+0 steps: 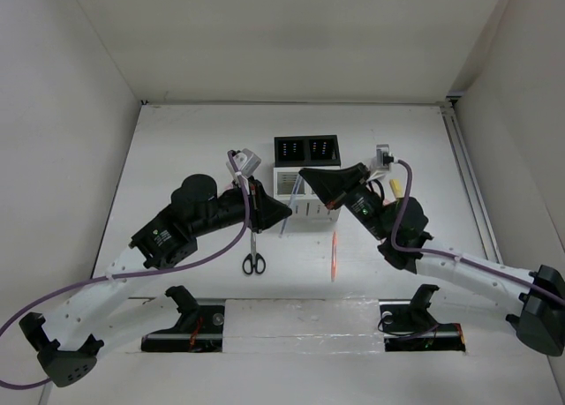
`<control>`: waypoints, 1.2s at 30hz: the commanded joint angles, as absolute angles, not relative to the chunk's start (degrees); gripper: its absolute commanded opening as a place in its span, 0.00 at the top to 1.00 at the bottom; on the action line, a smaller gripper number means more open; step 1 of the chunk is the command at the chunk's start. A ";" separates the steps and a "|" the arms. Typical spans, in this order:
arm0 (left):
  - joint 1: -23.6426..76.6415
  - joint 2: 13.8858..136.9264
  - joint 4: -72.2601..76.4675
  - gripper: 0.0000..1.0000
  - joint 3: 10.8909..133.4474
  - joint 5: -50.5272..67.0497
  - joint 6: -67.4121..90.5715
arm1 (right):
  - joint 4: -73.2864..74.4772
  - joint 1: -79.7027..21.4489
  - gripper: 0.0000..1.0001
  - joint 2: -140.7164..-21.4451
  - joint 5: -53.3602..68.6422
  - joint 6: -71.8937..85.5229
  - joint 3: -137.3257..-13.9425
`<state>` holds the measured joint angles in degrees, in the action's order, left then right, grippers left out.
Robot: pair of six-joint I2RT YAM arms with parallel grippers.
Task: Sort the stationery into containers
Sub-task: Close the pen cap on the pen.
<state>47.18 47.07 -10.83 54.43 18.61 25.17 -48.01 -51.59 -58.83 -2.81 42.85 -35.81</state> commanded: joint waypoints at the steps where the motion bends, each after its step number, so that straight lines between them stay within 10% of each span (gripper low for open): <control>1: 47.11 45.62 0.44 1.00 58.89 18.37 26.37 | -45.54 -53.61 1.00 -59.94 -0.79 39.55 -35.24; 36: 47.11 45.53 2.81 1.00 62.58 14.50 24.26 | -46.58 -58.62 1.00 -64.16 -1.41 35.33 -29.97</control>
<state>47.55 46.81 -14.96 55.96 17.78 24.86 -56.07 -55.64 -62.02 -7.99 37.69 -32.93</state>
